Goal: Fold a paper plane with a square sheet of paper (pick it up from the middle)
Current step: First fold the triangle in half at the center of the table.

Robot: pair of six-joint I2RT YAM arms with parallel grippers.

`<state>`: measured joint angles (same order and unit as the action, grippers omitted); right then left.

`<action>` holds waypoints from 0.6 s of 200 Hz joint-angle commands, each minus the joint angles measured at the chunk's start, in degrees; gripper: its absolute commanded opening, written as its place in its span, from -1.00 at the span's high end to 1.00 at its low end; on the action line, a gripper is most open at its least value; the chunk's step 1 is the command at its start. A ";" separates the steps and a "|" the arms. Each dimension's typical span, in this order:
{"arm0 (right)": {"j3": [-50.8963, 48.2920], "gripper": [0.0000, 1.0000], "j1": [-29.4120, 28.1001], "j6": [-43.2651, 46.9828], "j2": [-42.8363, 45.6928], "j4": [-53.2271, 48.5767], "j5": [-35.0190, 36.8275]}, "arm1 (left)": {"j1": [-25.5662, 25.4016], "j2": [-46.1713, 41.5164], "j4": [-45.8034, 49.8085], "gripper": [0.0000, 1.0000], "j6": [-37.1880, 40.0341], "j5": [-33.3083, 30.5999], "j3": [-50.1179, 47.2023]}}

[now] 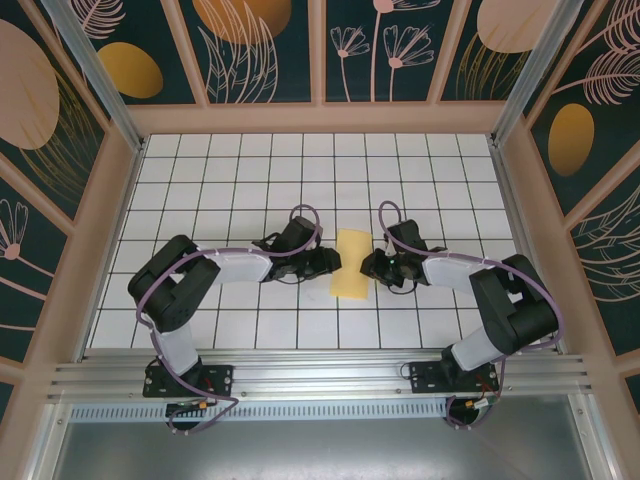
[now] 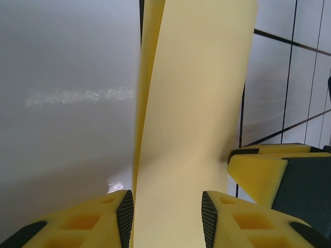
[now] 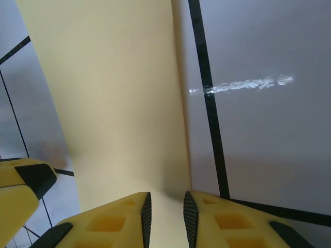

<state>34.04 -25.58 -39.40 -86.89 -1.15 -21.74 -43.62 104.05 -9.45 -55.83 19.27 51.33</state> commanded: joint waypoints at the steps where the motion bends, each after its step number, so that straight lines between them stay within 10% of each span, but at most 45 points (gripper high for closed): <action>1: -1.83 0.44 -0.17 -0.15 -2.51 -0.25 0.11 | 0.21 1.47 -1.23 0.15 -0.28 2.62 0.52; 120: -2.91 0.46 -0.19 -0.41 -3.37 0.71 0.29 | 0.20 3.80 -1.20 0.26 0.63 5.94 1.94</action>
<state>33.36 -25.26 -39.42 -87.07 0.14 -22.17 -43.42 106.78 -9.96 -55.79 22.81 52.21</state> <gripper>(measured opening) 0.274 0.379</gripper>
